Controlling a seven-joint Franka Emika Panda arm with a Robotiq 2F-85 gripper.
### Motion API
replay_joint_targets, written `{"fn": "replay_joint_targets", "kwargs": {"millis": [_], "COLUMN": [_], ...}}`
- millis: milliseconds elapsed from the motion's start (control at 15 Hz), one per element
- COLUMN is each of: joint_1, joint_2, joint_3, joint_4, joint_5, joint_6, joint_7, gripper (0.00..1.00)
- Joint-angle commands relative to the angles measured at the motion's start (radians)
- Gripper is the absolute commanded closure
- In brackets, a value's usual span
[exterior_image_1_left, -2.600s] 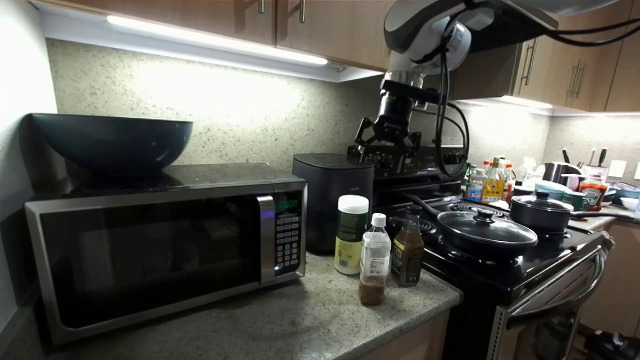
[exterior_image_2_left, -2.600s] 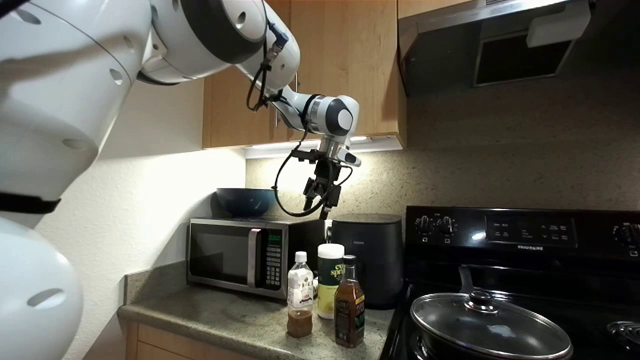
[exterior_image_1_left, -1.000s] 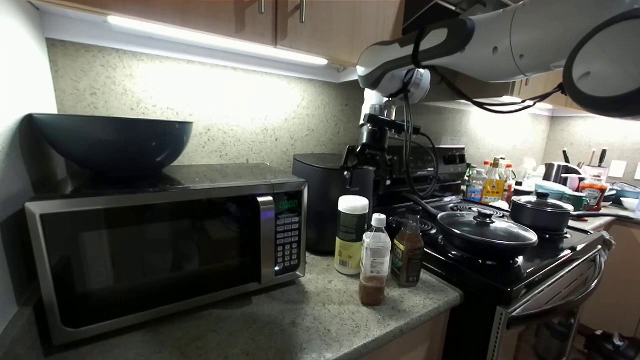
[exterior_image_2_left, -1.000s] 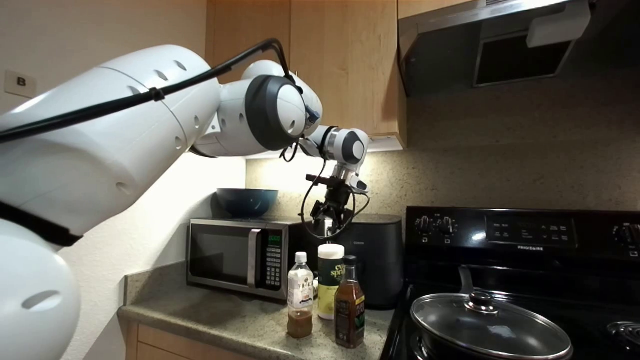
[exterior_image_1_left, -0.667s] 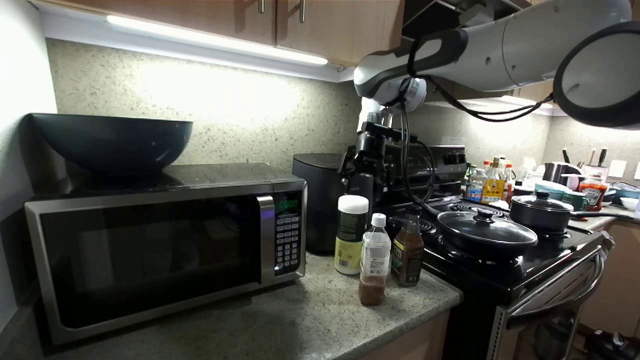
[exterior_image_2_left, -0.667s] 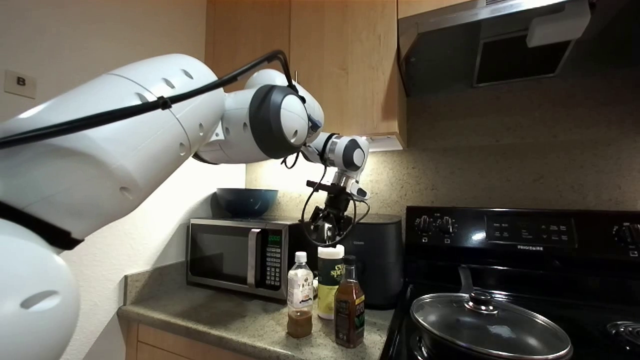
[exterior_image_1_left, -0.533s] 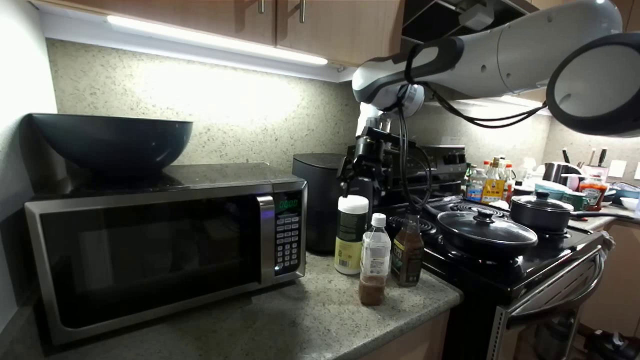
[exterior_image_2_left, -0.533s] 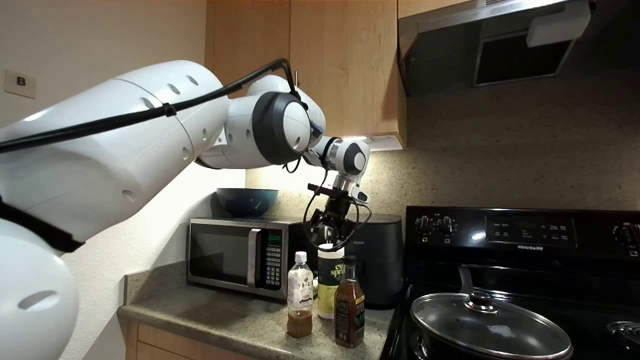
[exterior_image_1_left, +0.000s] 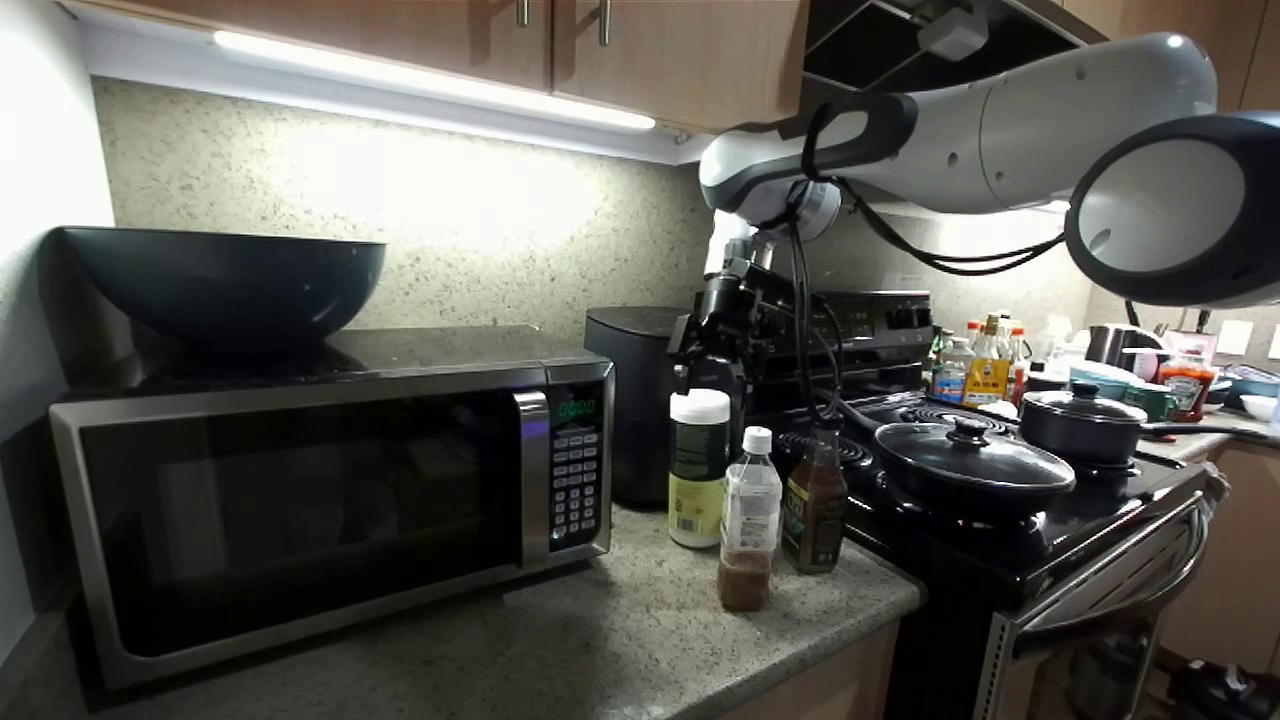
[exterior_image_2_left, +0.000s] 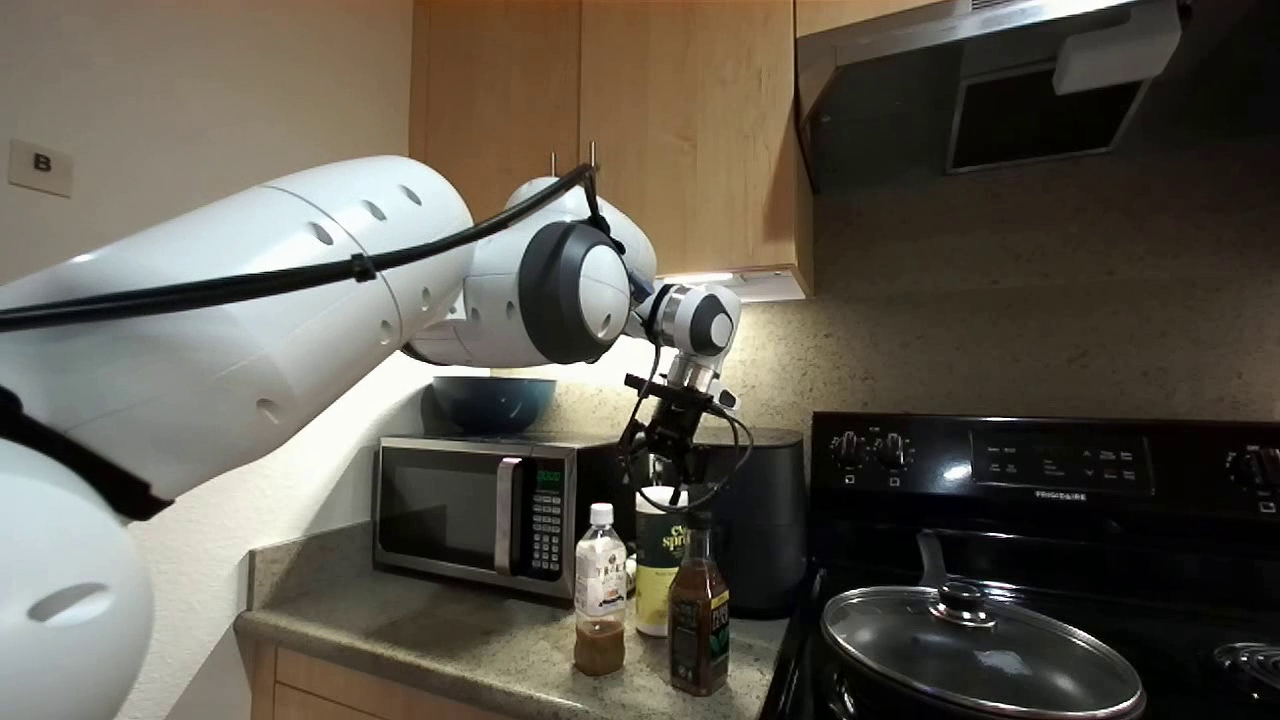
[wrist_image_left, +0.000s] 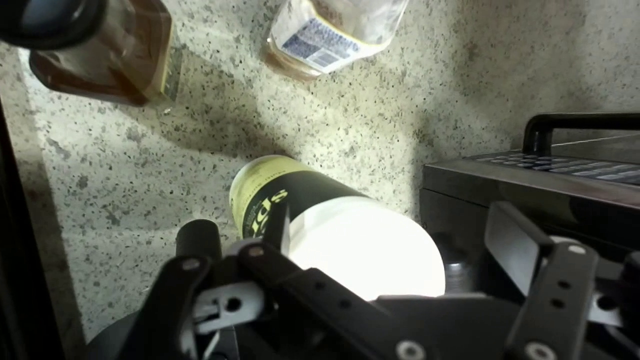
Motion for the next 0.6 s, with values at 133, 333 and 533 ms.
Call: {"fn": "replay_joint_targets", "kwargs": {"millis": [133, 333, 533], "joint_1": [0.010, 0.031, 0.055], "joint_2": [-0.009, -0.042, -0.054], "joint_3": [-0.015, -0.057, -0.097], "joint_4": [-0.007, -0.046, -0.057], "joint_5": [-0.007, -0.025, -0.049], "joint_6": [0.017, 0.064, 0.097], "joint_7": [0.042, 0.160, 0.247], "gripper": [0.00, 0.00, 0.00]}}
